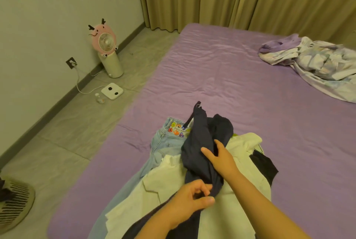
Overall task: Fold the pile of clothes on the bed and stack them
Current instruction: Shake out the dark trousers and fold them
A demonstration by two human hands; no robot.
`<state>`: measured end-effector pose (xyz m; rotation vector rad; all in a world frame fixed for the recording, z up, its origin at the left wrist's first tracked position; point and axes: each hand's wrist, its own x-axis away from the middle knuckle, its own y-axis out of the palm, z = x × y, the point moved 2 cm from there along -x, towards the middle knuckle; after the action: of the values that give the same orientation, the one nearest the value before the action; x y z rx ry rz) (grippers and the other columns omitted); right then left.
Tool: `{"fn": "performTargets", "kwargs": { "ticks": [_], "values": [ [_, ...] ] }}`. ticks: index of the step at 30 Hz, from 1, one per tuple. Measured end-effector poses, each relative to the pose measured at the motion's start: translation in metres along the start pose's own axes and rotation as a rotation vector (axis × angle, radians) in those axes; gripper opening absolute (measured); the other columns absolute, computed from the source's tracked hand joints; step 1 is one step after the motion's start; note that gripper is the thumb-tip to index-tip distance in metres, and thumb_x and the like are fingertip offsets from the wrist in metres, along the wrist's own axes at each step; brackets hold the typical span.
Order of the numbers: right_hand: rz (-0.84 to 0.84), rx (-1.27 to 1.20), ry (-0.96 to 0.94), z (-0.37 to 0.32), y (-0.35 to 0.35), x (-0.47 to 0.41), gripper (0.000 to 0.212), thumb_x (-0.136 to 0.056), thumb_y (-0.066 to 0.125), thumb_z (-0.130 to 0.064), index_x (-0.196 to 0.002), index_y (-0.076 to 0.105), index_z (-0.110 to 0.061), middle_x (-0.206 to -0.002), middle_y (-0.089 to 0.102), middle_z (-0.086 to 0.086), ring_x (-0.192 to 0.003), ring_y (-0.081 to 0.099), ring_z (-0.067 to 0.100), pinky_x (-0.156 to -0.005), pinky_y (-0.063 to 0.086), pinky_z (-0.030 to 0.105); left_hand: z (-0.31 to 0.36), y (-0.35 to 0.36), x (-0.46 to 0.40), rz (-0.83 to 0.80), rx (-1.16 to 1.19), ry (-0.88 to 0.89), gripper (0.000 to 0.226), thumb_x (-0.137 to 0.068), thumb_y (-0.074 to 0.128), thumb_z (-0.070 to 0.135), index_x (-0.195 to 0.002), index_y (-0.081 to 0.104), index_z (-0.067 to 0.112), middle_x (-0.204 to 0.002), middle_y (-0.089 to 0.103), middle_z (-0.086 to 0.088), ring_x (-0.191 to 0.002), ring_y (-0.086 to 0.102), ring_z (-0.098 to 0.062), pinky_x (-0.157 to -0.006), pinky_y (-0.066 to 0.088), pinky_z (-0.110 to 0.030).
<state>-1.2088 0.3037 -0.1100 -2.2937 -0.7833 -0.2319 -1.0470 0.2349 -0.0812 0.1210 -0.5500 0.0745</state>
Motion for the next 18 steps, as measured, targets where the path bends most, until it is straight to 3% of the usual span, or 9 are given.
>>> {"fn": "performTargets", "kwargs": {
  "ticks": [2,5,10,12,15,18],
  "values": [
    [0.03,0.027,-0.014,0.005,-0.009,0.019,0.052,-0.091,0.062,-0.025,-0.137,0.044,-0.01,-0.133,0.054,0.009,-0.117,0.053,0.027,-0.089,0.04,0.026,-0.003,0.018,0.022,-0.076,-0.045,-0.039,0.015,-0.087,0.068,0.017,-0.081,0.057,0.023,-0.117,0.059,0.013,-0.11,0.056,0.01,-0.085,0.045,-0.01],
    [0.071,0.056,-0.016,0.019,-0.025,0.054,0.045,-0.094,0.056,-0.016,-0.138,0.046,-0.011,-0.136,0.053,0.01,-0.123,0.05,0.027,-0.1,0.038,0.031,-0.007,0.033,0.048,-0.068,-0.096,-0.065,0.005,-0.088,0.067,0.029,-0.085,0.063,0.029,-0.115,0.067,0.004,-0.112,0.06,-0.006,-0.095,0.048,-0.018],
    [0.072,0.04,-0.139,0.042,-0.039,0.119,0.039,-0.094,0.057,-0.018,-0.133,0.053,-0.019,-0.121,0.058,-0.001,-0.114,0.054,0.018,-0.093,0.039,0.019,0.004,0.034,0.048,0.34,-0.039,-0.088,0.011,-0.093,0.057,0.029,-0.1,0.059,0.02,-0.108,0.064,-0.005,-0.095,0.06,-0.013,-0.083,0.049,-0.029],
    [0.055,0.025,-0.189,0.05,-0.045,0.145,0.036,-0.093,0.058,-0.019,-0.129,0.055,-0.024,-0.109,0.056,-0.011,-0.106,0.054,0.011,-0.085,0.037,0.008,0.013,0.039,0.039,0.432,0.007,-0.114,0.025,-0.094,0.056,0.032,-0.115,0.054,0.018,-0.117,0.056,-0.004,-0.096,0.054,-0.013,-0.077,0.047,-0.029],
    [0.002,0.047,-0.253,0.063,-0.053,0.179,0.035,-0.094,0.058,-0.018,-0.127,0.057,-0.027,-0.104,0.055,-0.015,-0.098,0.053,0.002,-0.082,0.037,0.002,0.019,0.063,0.021,0.41,0.111,-0.215,0.066,-0.09,0.059,0.046,-0.142,0.033,0.017,-0.14,0.043,-0.005,-0.124,0.046,-0.024,-0.089,0.043,-0.035],
    [-0.076,0.07,-0.297,0.079,-0.055,0.21,0.035,-0.094,0.056,-0.012,-0.126,0.057,-0.028,-0.108,0.056,-0.018,-0.1,0.052,-0.004,-0.089,0.037,0.004,0.028,0.09,-0.001,0.454,0.133,-0.073,0.075,-0.082,0.071,0.044,-0.141,0.036,0.014,-0.141,0.047,-0.008,-0.123,0.05,-0.028,-0.1,0.046,-0.04]
  ]
}}
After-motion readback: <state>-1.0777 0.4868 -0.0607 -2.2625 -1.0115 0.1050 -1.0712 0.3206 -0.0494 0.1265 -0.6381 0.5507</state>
